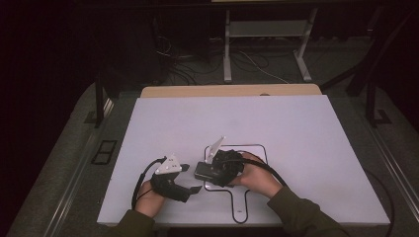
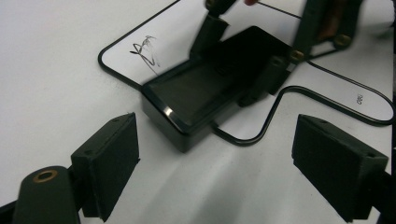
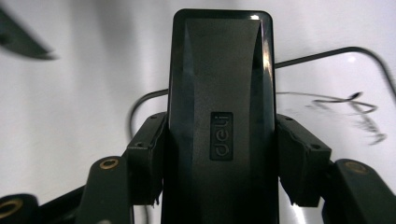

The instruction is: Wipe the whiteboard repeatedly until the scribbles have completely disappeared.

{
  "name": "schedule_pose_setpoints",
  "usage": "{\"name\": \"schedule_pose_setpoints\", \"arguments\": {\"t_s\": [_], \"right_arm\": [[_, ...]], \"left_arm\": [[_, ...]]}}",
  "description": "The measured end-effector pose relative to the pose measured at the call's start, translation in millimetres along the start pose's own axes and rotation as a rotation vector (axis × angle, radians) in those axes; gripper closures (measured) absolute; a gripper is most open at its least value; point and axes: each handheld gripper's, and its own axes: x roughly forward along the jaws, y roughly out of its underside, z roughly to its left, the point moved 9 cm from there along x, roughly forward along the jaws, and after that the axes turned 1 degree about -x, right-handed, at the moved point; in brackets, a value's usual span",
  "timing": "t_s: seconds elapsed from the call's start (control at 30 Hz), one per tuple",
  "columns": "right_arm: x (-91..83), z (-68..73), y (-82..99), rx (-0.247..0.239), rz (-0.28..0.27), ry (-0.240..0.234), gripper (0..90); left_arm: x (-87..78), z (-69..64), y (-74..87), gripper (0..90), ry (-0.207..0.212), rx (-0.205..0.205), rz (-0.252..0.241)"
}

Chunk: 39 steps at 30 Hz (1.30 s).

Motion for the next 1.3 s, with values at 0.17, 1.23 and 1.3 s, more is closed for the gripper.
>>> {"name": "schedule_pose_setpoints", "arguments": {"t_s": [0.17, 1.23, 1.3], "right_arm": [[-0.9, 5.3, 1.5, -0.013, -0.003, -0.013, 39.2], [-3.6, 9.3, 8.0, -0.013, -0.007, 0.015, 39.1], [-3.5, 8.6, 8.0, -0.015, -0.007, 0.01, 39.2]], "left_arm": [[0.0, -0.5, -0.1, 13.7, 0.0, 0.001, 0.001], [1.0, -0.7, 0.4, 13.7, 0.002, 0.001, 0.003], [1.1, -0.2, 0.5, 13.7, 0.001, 0.001, 0.003]]}}
